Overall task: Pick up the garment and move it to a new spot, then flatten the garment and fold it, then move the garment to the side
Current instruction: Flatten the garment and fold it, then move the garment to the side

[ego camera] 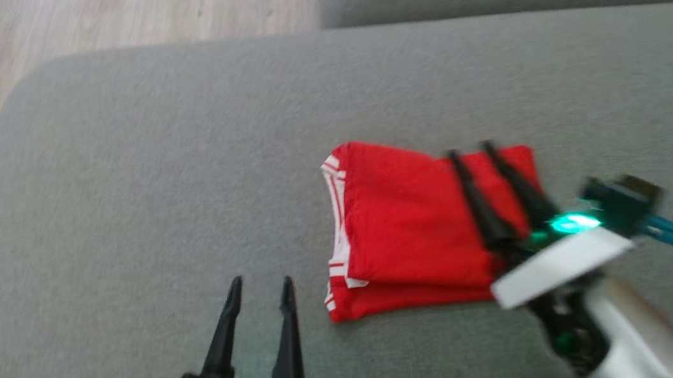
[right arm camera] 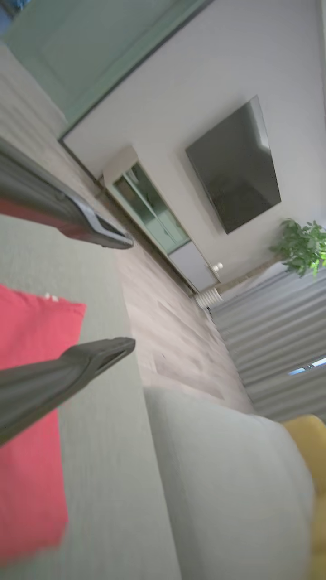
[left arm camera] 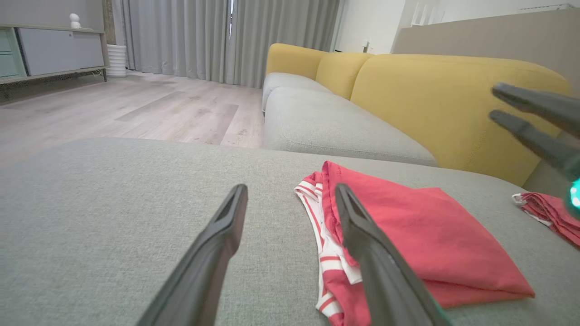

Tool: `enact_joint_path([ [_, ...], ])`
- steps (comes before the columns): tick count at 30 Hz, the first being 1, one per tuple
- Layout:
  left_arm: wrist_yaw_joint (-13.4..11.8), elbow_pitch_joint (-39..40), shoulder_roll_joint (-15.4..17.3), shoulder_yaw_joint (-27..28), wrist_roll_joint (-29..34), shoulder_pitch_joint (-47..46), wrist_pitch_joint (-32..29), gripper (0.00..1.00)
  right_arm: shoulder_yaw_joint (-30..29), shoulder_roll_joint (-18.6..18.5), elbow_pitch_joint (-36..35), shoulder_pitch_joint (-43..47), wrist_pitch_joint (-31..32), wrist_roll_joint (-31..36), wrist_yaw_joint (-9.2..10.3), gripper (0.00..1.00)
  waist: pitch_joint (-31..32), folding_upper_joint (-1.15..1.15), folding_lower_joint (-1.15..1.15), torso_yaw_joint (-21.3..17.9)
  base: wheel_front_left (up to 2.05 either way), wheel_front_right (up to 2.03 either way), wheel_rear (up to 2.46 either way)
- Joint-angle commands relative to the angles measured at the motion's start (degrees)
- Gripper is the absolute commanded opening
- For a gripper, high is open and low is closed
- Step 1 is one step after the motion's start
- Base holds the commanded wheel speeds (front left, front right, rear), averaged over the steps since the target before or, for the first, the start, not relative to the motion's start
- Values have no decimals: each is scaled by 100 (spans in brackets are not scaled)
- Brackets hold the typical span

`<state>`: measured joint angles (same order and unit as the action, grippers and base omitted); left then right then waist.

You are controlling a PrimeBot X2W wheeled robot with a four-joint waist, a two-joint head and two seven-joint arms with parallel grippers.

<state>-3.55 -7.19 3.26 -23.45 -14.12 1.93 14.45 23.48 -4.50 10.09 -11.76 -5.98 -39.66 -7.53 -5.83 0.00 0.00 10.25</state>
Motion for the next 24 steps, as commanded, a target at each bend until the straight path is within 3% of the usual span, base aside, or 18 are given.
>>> enact_joint_path([
  [1, -54, 192, -38, 326, -7, 79, 55, 100, -153, -413, -244, 218, -394, 464, 4, 100, 316, 0, 0, -285, 0, 0, 0],
  [8, -123, 228, -38, 547, -172, 282, 55, 100, -817, -1002, -92, 944, -864, 1869, 4, 100, 573, 0, 0, -487, 0, 0, 0],
  [16, -160, 204, -38, 641, -39, 473, 55, 100, -1752, -638, -308, 1890, -900, 3036, 4, 100, 733, 0, 0, -489, 0, 0, 0],
  [24, -105, 147, -38, 705, 76, 602, 55, 100, -1985, -281, -388, 2240, -901, 3339, 4, 100, 809, 0, 0, -469, 0, 0, 0],
])
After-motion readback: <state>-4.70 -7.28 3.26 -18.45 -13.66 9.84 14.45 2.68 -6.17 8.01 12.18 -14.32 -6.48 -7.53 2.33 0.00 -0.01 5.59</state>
